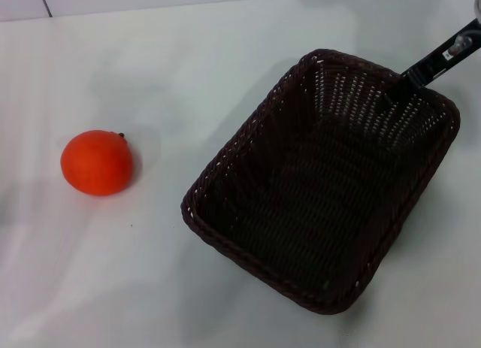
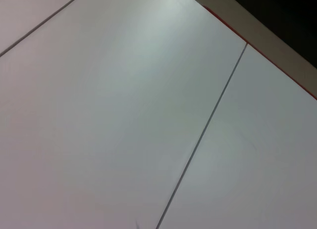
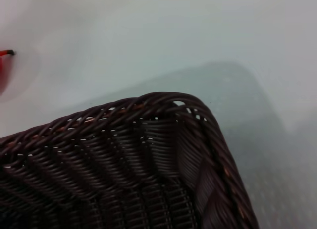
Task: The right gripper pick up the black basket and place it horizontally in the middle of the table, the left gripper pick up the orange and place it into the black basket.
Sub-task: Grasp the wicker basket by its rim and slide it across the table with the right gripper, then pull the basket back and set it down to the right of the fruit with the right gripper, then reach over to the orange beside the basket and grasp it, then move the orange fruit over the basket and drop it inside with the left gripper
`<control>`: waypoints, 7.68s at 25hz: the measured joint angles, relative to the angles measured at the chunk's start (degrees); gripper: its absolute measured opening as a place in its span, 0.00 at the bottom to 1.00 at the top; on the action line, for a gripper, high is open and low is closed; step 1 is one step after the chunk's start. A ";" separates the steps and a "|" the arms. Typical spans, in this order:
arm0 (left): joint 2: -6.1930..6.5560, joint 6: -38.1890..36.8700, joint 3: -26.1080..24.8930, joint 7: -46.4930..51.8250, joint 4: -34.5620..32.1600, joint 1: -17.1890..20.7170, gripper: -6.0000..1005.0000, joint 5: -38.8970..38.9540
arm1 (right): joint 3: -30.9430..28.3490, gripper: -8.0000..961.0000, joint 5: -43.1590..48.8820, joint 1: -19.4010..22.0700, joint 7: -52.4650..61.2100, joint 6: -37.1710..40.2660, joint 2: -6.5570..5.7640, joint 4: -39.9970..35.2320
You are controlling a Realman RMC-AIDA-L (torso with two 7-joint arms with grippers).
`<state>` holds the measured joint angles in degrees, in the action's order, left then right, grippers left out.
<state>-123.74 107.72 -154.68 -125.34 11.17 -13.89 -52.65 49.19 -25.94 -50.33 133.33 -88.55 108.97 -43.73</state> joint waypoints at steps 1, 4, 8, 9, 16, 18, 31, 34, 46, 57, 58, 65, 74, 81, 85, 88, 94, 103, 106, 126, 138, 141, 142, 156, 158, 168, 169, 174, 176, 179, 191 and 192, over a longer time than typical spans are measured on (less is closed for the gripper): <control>0.00 -0.12 0.00 0.00 0.00 0.00 0.78 0.00 | -0.08 0.70 -0.10 0.00 -0.18 0.00 0.02 0.13; 0.00 -0.24 0.00 0.00 0.00 0.03 0.78 0.00 | -0.16 0.57 0.03 0.08 -0.57 0.01 0.03 0.30; 0.00 -0.44 0.00 -0.01 0.00 0.08 0.78 0.00 | -0.21 0.42 0.01 0.46 -1.28 -0.22 -0.05 0.45; 0.00 -0.52 0.00 0.00 0.00 0.08 0.78 0.00 | -0.24 0.39 -0.08 0.58 -1.28 -0.22 -0.10 0.46; -0.01 -0.79 -0.03 0.24 0.02 -0.03 0.78 0.00 | -3.47 0.23 -0.36 1.55 -1.46 -2.10 -0.56 0.36; -0.01 -0.80 -0.06 0.28 0.12 -0.04 0.78 0.00 | -6.54 0.23 -0.76 1.84 -1.86 -3.79 -0.78 0.28; 0.00 -1.10 -0.03 1.64 2.15 -0.47 0.78 0.00 | -20.61 0.23 -16.26 9.10 -2.35 -9.11 -4.72 7.48; 0.04 -1.21 0.02 1.60 2.17 -0.84 0.78 0.00 | -23.13 0.24 -17.74 10.19 -3.02 -8.64 -4.84 10.16; 0.08 -3.12 0.36 1.32 3.11 -2.24 0.78 -0.28 | -27.17 0.29 -24.57 14.30 -3.83 2.74 -0.75 16.45; 0.08 -3.73 0.44 1.55 3.08 -2.76 0.78 0.00 | -28.16 0.33 -25.16 14.50 -3.14 9.65 4.36 17.28; 0.08 -3.76 0.44 1.57 3.08 -2.78 0.78 0.00 | -28.16 0.33 -25.20 14.43 -3.07 9.99 4.62 17.33; 0.08 -3.99 0.44 1.53 3.07 -2.91 0.78 -0.13 | -28.33 0.36 -25.36 14.12 -2.53 11.34 5.26 18.37; 0.08 -5.35 0.43 1.28 3.07 -3.36 0.78 -0.31 | -28.30 0.39 -25.20 14.12 -0.69 9.93 4.98 18.60; 0.10 -6.55 0.71 1.25 3.09 -3.80 0.78 -0.51 | -28.04 0.67 -25.20 14.17 0.31 4.60 3.99 18.01; 0.16 -8.90 2.32 1.27 3.77 -3.47 0.78 -0.60 | -28.37 0.79 -25.68 14.54 0.48 1.67 2.13 17.69; 0.17 -10.91 3.45 1.30 3.93 -2.75 0.78 -0.67 | -28.43 0.86 -26.26 14.75 1.01 0.99 0.78 16.82; 0.82 -15.31 8.85 1.58 4.90 -0.20 0.78 -1.64 | -28.94 0.90 -26.49 14.80 1.78 2.55 -0.73 13.54; 4.46 -22.45 18.44 0.97 5.54 2.29 0.78 -12.09 | -29.32 0.90 -26.63 11.91 0.57 10.44 -0.78 12.74; 4.47 -26.33 19.90 -0.15 6.51 2.14 0.78 -16.19 | -29.21 0.90 -26.63 10.55 -0.86 11.56 -0.41 12.61; 2.54 -36.93 23.31 -0.51 8.09 -0.65 0.78 -25.59 | -29.46 0.90 -29.49 10.55 -6.60 16.02 1.80 13.34; 2.54 -37.64 26.17 -0.21 8.11 -1.73 0.47 -25.58 | -29.57 0.89 -29.53 10.57 -8.03 17.15 2.42 13.41; 2.50 -37.65 26.06 -0.18 8.16 -1.72 0.35 -25.41 | -29.63 0.89 -29.53 10.50 -8.52 17.31 2.62 13.41; 2.49 -37.66 26.03 -0.17 8.16 -1.72 0.31 -25.40 | -29.63 0.89 -29.53 10.47 -8.62 17.38 2.68 13.41; 2.37 -31.39 18.49 -0.10 8.96 0.00 0.14 -25.31 | -29.77 0.89 -29.80 10.37 -8.84 17.78 2.96 13.41; 2.37 -28.25 15.65 0.07 8.96 0.44 0.13 -25.31 | -29.56 0.89 -30.91 10.44 -9.31 17.83 3.05 13.41; 1.63 -8.60 6.34 5.14 9.06 -2.68 0.07 -25.24 | -29.30 0.89 -36.23 10.66 -14.56 18.95 4.35 14.01; 1.33 -8.17 6.51 6.03 9.06 -3.83 0.07 -25.30 | -29.28 0.89 -36.36 10.47 -15.14 19.22 4.51 14.10; -0.04 -10.85 10.52 7.97 8.23 -10.03 0.07 -25.72 | -29.21 0.89 -36.44 9.53 -17.79 20.36 5.49 14.20; -0.14 -13.30 12.79 8.64 7.45 -12.12 0.08 -25.75 | -29.17 0.89 -36.45 9.35 -18.29 20.72 5.74 14.20; -0.17 -17.20 15.99 10.49 6.51 -14.65 0.11 -25.75 | -29.16 0.89 -36.69 9.26 -19.26 21.42 6.02 14.20; -0.42 -18.52 19.04 11.45 5.73 -16.13 0.36 -25.26 | -29.25 0.89 -40.97 9.03 -24.15 23.19 6.80 14.90; -0.43 -17.82 18.83 11.14 5.92 -15.79 0.39 -25.06 | -29.25 0.89 -40.97 9.03 -24.15 23.19 6.80 14.90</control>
<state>-124.18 89.90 -135.86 -114.19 17.09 -29.68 -77.70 19.95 -66.91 -41.30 109.18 -65.36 115.77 -28.83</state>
